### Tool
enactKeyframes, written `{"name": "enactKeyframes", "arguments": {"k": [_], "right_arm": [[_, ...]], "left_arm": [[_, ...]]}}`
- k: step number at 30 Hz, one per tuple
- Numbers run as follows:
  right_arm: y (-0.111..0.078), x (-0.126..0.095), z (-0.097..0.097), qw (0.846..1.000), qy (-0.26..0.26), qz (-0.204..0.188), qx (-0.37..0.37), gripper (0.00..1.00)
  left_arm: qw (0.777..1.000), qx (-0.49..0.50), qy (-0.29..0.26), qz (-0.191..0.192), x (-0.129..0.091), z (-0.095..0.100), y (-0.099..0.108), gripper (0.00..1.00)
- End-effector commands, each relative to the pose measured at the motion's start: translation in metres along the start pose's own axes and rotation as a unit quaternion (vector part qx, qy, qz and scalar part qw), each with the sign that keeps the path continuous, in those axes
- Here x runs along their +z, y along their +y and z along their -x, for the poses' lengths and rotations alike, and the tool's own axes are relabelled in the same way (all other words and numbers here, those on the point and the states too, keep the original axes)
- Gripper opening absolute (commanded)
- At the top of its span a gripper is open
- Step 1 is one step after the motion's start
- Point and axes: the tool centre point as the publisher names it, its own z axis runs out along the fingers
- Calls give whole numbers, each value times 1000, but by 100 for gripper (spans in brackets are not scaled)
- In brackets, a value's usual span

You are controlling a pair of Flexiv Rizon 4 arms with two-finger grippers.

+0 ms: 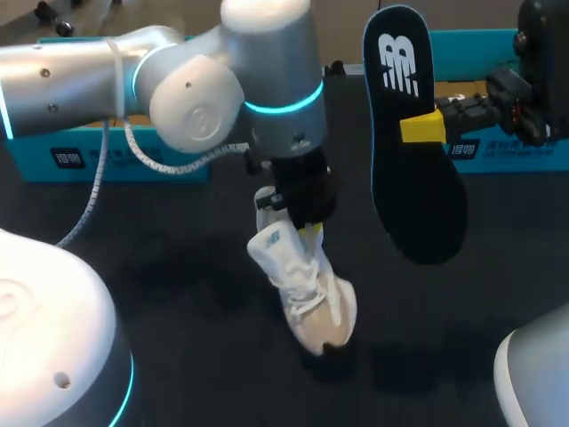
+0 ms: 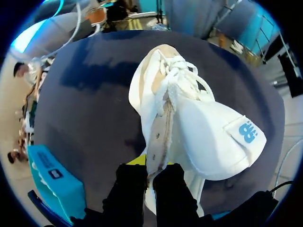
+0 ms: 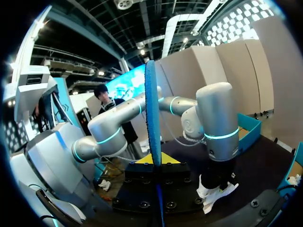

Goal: Take the shoe out of the shoebox, open the shoe tongue, remove and reinsert the insole, then place the shoe into the shoebox

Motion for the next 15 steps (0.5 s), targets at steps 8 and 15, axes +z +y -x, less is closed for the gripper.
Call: {"name": "enactKeyframes", "arguments": {"k": [8,15], "right_arm": [[3,2,3,1000,2,-3,0,0],[3,2,3,1000,2,-3,0,0]], "left_arm": [[997,60,45,1,19,-3,-23,0],[995,67,77,-14,29,2,-30,0]]}}
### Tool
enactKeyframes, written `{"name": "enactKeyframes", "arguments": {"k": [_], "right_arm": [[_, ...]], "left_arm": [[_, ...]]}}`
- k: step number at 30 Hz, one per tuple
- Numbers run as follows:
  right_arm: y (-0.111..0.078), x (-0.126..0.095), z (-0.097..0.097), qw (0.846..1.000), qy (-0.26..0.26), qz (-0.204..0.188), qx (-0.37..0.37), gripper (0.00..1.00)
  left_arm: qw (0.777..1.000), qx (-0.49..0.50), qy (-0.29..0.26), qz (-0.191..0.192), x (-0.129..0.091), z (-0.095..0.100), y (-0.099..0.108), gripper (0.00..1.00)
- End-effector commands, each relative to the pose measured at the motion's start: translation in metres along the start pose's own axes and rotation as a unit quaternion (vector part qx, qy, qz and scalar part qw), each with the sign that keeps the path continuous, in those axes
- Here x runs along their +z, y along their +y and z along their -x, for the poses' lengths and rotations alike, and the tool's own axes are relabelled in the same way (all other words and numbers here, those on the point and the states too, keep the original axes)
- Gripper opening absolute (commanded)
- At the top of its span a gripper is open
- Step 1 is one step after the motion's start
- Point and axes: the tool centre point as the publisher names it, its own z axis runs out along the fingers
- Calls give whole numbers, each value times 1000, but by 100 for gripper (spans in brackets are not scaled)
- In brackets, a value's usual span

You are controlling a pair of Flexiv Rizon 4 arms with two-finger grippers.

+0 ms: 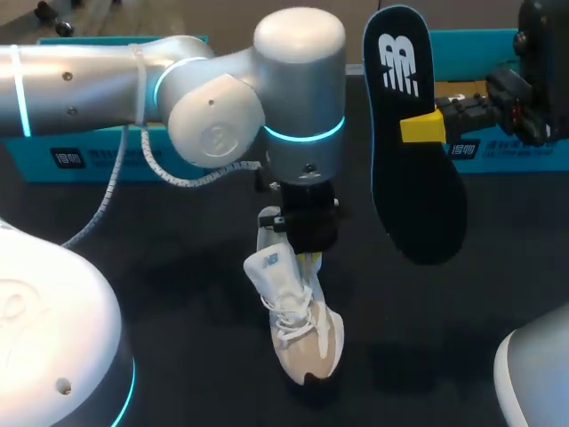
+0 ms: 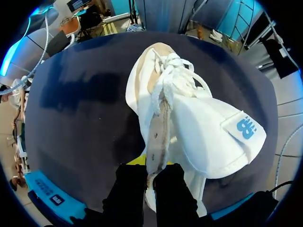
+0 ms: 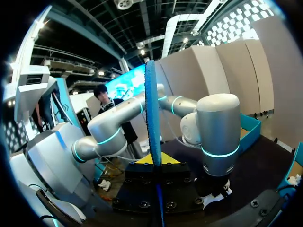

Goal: Take the shoe out of the shoebox, open the shoe tongue, remove and reinsert the insole, then place the shoe into the shoebox

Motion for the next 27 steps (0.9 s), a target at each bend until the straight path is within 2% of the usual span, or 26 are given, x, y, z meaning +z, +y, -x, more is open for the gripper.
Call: {"name": "enactKeyframes", "arguments": {"k": [1,14,27], "right_arm": [[3,2,3,1000,2,-3,0,0],[3,2,3,1000,2,-3,0,0],[3,2,3,1000,2,-3,0,0]], "left_arm": [[999,2,29,-14,8,14,0,0],[998,34,59,-13,35,24,-15,0],[995,47,85,-17,53,41,-18,0]]}}
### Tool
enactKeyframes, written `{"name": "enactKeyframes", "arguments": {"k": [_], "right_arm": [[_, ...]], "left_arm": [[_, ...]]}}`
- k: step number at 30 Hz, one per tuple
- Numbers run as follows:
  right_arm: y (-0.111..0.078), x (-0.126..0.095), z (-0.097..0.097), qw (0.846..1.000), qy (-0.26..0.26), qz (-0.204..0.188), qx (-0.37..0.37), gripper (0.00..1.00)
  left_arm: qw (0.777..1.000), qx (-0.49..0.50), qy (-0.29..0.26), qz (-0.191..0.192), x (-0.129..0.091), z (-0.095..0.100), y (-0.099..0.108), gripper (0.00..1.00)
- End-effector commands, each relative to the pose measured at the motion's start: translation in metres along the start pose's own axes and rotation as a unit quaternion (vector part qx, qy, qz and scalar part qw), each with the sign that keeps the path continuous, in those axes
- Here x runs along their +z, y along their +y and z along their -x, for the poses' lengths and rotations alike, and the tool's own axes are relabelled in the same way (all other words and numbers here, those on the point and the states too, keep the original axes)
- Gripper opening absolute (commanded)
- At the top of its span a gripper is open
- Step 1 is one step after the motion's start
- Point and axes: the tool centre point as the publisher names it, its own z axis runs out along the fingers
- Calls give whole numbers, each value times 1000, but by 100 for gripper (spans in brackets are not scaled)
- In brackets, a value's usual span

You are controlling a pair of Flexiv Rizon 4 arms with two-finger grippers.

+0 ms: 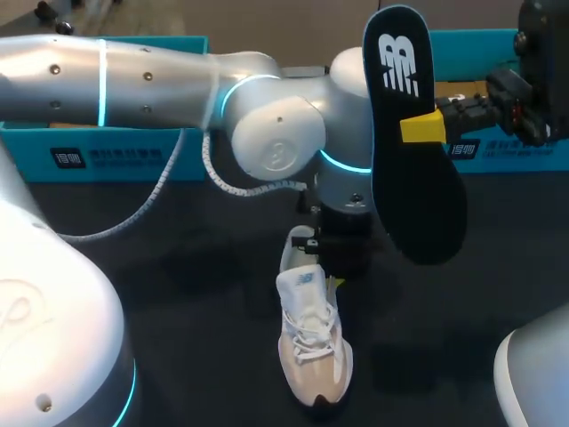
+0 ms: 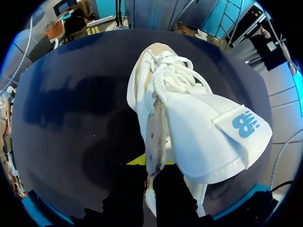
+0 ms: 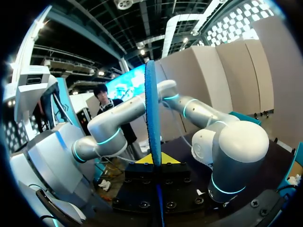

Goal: Take the shoe out of the shoebox, open the shoe tongue, remove and reinsert the insole, then place the shoe into the shoebox

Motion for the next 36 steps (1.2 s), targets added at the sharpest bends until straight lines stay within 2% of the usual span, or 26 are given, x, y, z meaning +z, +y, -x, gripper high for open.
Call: {"name": "enactKeyframes", "arguments": {"k": [1,5,6,7,8,9,10,11,16,20,24,28,29,30,32,33,34,36], "right_arm": [[3,2,3,1000,2,-3,0,0],[3,2,3,1000,2,-3,0,0],[3,2,3,1000,2,-3,0,0],[3,2,3,1000,2,-3,0,0],[3,2,3,1000,2,-3,0,0],[3,2,3,1000,2,-3,0,0],[3,2,3,1000,2,-3,0,0],[3,2,3,1000,2,-3,0,0],[3,2,3,1000,2,-3,0,0],[3,2,3,1000,2,-3,0,0],[3,2,3,1000,2,-3,0,0],[3,2,3,1000,2,-3,0,0],[3,2,3,1000,2,-3,0,0],[3,2,3,1000,2,-3,0,0],[3,2,3,1000,2,-3,0,0],[3,2,3,1000,2,-3,0,0],[3,2,3,1000,2,-3,0,0],[3,2,3,1000,2,-3,0,0]], "left_arm": [[1000,5,20,-7,6,12,1,0],[1000,9,25,-8,10,18,0,0],[1000,9,25,-7,10,19,0,6],[1000,7,24,-6,10,20,0,16],[1000,6,22,-4,10,21,0,39],[1000,4,20,-4,10,22,1,73],[1000,1,16,-4,8,23,2,95],[1000,0,11,-4,6,23,3,100],[1000,-12,-25,-2,-12,22,9,100],[994,-37,-99,-3,-44,15,19,100],[978,-78,-192,-2,-79,7,31,100],[948,-117,-296,7,-114,2,35,100],[945,-118,-306,5,-117,1,35,100],[925,-129,-358,17,-128,-1,35,100],[905,-135,-404,13,-139,-3,34,100],[877,-142,-459,23,-147,-2,34,100],[863,-145,-484,16,-151,-2,35,100],[863,-145,-484,16,-151,-2,35,100]]}}
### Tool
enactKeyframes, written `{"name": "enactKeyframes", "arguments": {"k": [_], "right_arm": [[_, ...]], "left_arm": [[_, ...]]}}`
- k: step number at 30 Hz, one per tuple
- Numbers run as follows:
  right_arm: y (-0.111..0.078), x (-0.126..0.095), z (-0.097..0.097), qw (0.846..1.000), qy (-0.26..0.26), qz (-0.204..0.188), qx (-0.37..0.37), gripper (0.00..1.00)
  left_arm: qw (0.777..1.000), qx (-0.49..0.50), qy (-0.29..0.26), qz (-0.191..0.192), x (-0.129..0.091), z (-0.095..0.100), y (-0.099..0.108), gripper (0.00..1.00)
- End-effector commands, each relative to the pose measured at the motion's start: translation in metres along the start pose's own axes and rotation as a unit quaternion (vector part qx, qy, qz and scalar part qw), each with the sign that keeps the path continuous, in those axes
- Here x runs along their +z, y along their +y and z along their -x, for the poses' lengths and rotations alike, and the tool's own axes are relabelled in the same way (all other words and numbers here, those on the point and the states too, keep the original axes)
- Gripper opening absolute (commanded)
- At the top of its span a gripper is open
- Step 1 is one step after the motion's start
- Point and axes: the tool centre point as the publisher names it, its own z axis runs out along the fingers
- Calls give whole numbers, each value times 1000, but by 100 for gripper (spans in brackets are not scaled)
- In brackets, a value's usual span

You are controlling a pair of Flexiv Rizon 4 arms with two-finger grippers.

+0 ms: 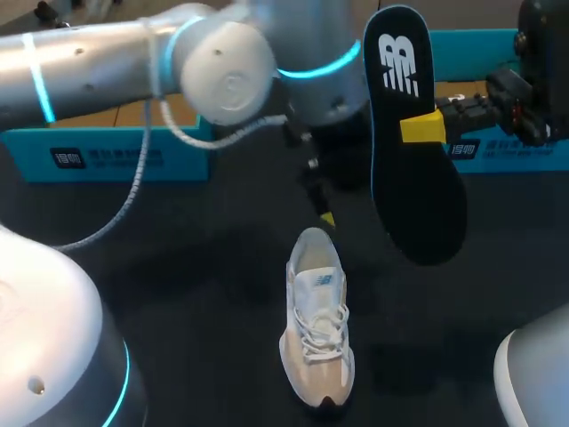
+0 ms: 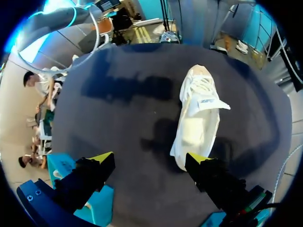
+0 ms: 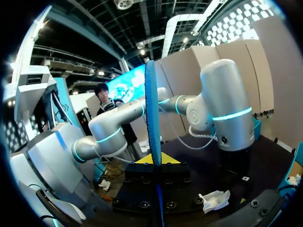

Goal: Take the shoe out of the shoebox, open the shoe tongue, remove and reinsert the insole, then place the shoe into the shoebox

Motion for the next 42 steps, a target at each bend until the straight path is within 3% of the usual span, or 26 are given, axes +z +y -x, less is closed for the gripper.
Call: {"name": "enactKeyframes", "arguments": {"k": [1,9,12,17,27,29,40,42], "right_arm": [[3,2,3,1000,2,-3,0,0],[3,2,3,1000,2,-3,0,0],[3,2,3,1000,2,-3,0,0],[3,2,3,1000,2,-3,0,0],[3,2,3,1000,2,-3,0,0],[3,2,3,1000,2,-3,0,0],[3,2,3,1000,2,-3,0,0],[3,2,3,1000,2,-3,0,0]], "left_arm": [[955,-39,-294,-2,-23,-23,-2,100],[955,-39,-294,-2,-23,-23,-2,100],[933,-36,-357,18,-20,-23,5,100],[876,-20,-482,-6,-25,-22,21,100],[809,50,-586,17,-71,-3,13,100],[802,76,-592,31,-79,-4,8,100],[802,76,-592,31,-79,-4,8,100],[786,86,-612,28,-81,-2,14,100]]}}
